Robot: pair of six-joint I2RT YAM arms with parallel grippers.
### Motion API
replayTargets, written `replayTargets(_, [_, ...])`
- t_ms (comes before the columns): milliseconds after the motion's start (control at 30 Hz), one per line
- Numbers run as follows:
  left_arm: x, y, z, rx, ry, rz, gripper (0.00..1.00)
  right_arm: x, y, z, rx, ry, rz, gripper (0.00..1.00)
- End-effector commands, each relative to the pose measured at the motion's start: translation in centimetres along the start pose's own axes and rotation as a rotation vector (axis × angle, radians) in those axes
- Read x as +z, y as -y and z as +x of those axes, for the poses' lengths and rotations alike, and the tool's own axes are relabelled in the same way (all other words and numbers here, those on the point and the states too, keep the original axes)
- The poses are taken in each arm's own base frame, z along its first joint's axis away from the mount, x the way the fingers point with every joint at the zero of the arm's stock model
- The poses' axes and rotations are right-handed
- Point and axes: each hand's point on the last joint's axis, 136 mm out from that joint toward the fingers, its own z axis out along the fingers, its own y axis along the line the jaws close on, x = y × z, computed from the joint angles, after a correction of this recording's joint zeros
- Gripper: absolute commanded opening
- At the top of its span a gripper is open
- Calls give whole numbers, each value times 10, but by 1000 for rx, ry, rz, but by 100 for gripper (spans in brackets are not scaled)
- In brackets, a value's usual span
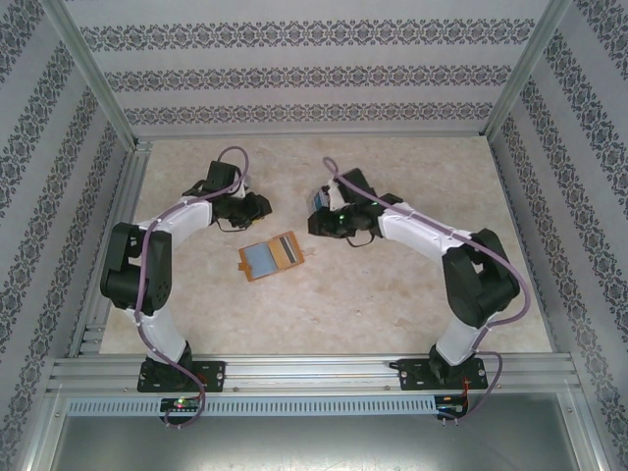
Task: Put the credit cards into the card holder
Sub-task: Pick up the credit card from the storage box.
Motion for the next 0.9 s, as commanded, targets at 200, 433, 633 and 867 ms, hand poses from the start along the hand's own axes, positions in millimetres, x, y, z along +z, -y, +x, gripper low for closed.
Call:
replayTargets(200, [25,49,-10,-31,-91,77,34,-68,44,-53,131,95,41,34])
replayTargets(433, [49,72,-7,-7,-156,97,37,-71,76,-72,160,68,127,35])
replayTargets(633, [67,74,5,-16,-209,122,39,-49,90,-86,180,-1,128,37])
replayTargets(867, [71,76,9,-3,-238,140,42,-28,102,-101,175,-64,160,41])
